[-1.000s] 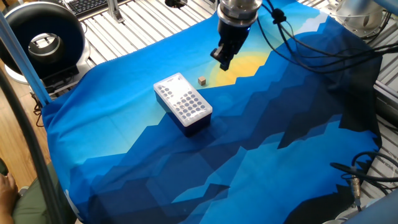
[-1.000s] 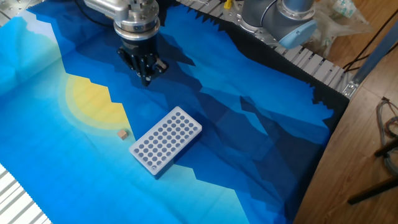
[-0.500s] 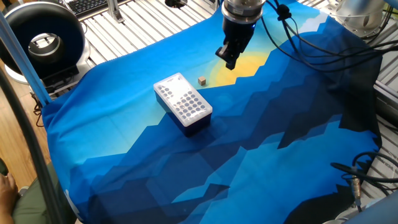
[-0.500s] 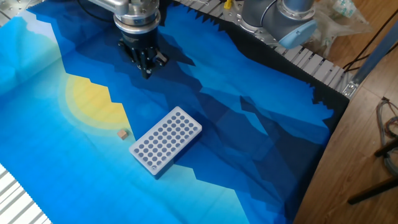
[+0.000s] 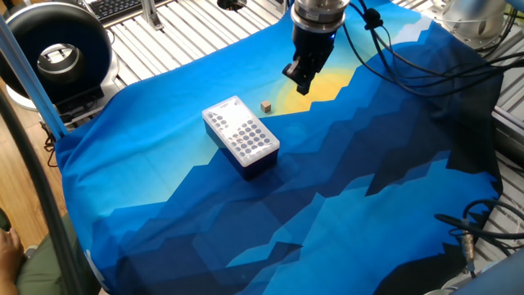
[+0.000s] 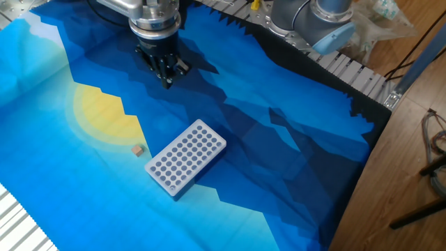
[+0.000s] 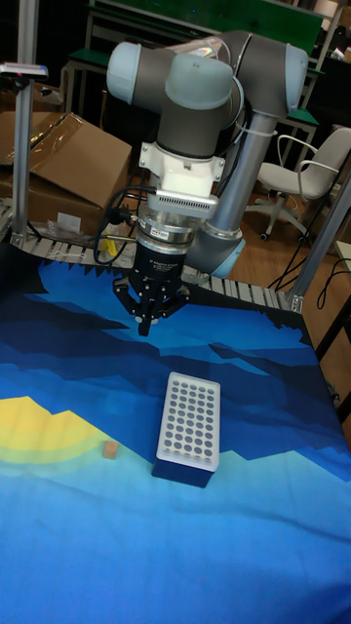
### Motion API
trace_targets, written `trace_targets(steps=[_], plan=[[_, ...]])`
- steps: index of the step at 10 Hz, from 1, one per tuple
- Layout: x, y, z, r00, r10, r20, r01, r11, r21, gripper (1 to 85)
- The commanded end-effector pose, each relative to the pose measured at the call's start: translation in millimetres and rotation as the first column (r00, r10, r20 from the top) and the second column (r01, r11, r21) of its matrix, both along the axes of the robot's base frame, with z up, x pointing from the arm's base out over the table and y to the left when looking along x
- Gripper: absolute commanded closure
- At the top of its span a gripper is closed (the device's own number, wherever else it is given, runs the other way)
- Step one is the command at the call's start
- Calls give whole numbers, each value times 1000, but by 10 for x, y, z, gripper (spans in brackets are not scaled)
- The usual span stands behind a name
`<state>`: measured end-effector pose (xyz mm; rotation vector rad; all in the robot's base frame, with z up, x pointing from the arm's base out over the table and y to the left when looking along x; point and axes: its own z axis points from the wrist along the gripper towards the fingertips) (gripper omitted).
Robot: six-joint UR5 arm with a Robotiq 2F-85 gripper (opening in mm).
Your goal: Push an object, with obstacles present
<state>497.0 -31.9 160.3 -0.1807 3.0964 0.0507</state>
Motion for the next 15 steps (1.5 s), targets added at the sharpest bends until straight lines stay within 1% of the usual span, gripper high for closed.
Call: trace_targets(steps=[1, 2, 4, 5, 7, 8, 9, 10, 11, 12, 13, 14, 15], plan=[[42, 85, 44, 1000, -17, 5, 17, 999, 30, 847], [71, 15, 46, 1000, -7, 4, 7, 1000, -5, 847], [127, -47, 43, 1000, 16, 25, -15, 999, -30, 847], [91, -3, 41, 1000, 14, 12, -14, 1000, -13, 847], [16, -58, 38, 1000, -4, -17, 4, 999, -34, 847], [16, -78, 38, 1000, -26, -17, 25, 999, -41, 847], [80, -62, 40, 1000, -21, 7, 21, 999, -35, 847], [175, -58, 46, 999, -5, 44, 7, 999, -34, 847], [138, -134, 44, 999, 23, 29, -21, 998, -65, 847], [143, -112, 9, 999, 41, 23, -40, 998, -56, 847], [249, -15, -184, 998, 46, 31, -46, 999, -17, 847], [409, 11, -327, 996, 60, 63, -60, 998, -13, 847], [548, 48, -421, 995, 70, 76, -69, 998, -16, 847]])
